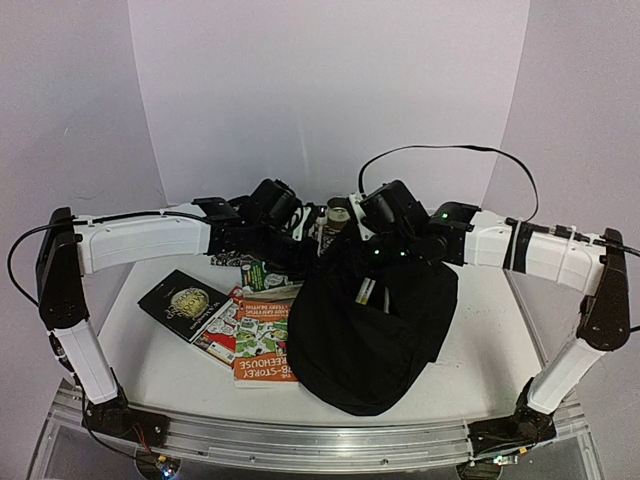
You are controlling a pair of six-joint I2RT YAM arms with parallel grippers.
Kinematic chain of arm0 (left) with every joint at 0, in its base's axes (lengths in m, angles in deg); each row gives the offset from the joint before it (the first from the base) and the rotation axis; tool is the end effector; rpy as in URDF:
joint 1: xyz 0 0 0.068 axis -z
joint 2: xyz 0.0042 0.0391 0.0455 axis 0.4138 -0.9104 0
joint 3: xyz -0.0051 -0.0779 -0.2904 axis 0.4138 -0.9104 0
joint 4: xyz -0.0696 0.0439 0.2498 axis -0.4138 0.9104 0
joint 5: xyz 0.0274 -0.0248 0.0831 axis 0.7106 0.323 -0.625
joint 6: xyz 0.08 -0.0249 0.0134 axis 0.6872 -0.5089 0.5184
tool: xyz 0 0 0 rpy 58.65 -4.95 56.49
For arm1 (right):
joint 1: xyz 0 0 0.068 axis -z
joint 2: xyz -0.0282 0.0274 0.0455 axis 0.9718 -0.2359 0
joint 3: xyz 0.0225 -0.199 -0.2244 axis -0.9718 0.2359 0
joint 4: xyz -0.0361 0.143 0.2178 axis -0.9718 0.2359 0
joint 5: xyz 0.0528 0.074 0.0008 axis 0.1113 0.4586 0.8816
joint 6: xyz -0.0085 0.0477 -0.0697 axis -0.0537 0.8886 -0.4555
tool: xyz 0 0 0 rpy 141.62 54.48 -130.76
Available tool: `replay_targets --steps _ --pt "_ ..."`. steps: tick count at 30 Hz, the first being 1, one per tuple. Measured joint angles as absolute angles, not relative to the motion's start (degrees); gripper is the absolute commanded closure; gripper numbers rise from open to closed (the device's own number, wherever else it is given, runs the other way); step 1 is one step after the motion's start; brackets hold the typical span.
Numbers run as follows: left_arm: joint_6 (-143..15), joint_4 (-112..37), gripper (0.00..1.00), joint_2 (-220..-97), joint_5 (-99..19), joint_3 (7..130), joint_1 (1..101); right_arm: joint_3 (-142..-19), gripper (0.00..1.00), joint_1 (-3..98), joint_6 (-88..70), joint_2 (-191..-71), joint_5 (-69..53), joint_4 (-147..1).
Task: Pack the student bag
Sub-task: Pick up the lower front pocket of the student bag.
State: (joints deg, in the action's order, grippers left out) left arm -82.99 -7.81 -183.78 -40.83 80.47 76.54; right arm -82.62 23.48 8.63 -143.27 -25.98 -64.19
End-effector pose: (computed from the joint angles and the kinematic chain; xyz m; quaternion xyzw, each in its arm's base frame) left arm 0.2598 -0.3498 0.2842 0.1995 0.8976 -0.3014 0.2524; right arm 0.2672 0.3298 0.3375 -0.1557 0.8248 0.2745 0.4691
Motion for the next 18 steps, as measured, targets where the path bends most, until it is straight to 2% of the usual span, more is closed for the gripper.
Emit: replay_targets --steps 14,18 --pt "-83.0 -8.5 1.00 -184.1 -39.3 80.5 76.5 -87.0 0.69 26.5 14.3 -149.2 -24.6 -67.0" --pt "-83.0 -8.6 1.00 -184.1 -39.2 80.5 76.5 -87.9 0.79 26.6 14.9 -150.8 -24.5 -67.2"
